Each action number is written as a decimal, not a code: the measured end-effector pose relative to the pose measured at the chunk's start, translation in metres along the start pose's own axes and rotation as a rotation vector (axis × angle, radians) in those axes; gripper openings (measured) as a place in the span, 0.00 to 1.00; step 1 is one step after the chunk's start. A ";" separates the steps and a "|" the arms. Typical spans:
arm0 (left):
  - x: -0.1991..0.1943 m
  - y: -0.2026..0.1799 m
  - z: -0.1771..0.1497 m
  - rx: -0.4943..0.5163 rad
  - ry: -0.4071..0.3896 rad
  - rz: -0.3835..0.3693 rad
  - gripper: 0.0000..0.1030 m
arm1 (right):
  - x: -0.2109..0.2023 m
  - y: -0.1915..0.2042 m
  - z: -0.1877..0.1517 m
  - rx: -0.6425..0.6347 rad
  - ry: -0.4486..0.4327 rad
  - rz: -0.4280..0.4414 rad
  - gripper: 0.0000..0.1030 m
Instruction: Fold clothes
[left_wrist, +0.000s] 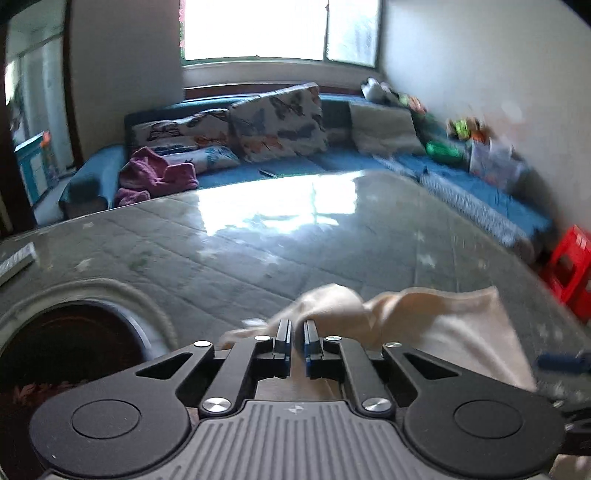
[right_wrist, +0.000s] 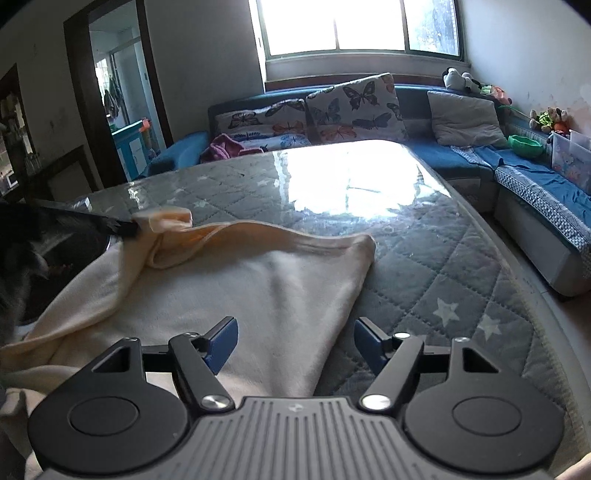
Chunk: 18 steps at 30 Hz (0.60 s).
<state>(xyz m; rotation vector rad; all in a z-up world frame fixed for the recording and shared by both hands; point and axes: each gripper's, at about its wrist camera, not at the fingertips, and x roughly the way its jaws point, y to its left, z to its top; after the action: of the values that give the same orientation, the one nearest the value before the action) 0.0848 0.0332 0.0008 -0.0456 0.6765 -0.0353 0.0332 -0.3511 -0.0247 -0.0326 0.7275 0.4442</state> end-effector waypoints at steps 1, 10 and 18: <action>-0.006 0.008 0.002 -0.025 -0.009 0.006 0.06 | 0.001 0.000 -0.001 -0.001 0.004 -0.003 0.69; -0.053 0.077 -0.006 -0.173 -0.038 0.098 0.03 | 0.004 0.004 -0.004 -0.009 0.016 -0.030 0.70; -0.028 0.006 -0.014 0.017 0.022 -0.044 0.28 | 0.005 0.010 0.000 -0.023 0.014 -0.031 0.70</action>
<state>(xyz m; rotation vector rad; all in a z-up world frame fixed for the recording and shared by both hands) 0.0542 0.0396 0.0078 -0.0436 0.6972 -0.0842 0.0326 -0.3396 -0.0267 -0.0684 0.7343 0.4226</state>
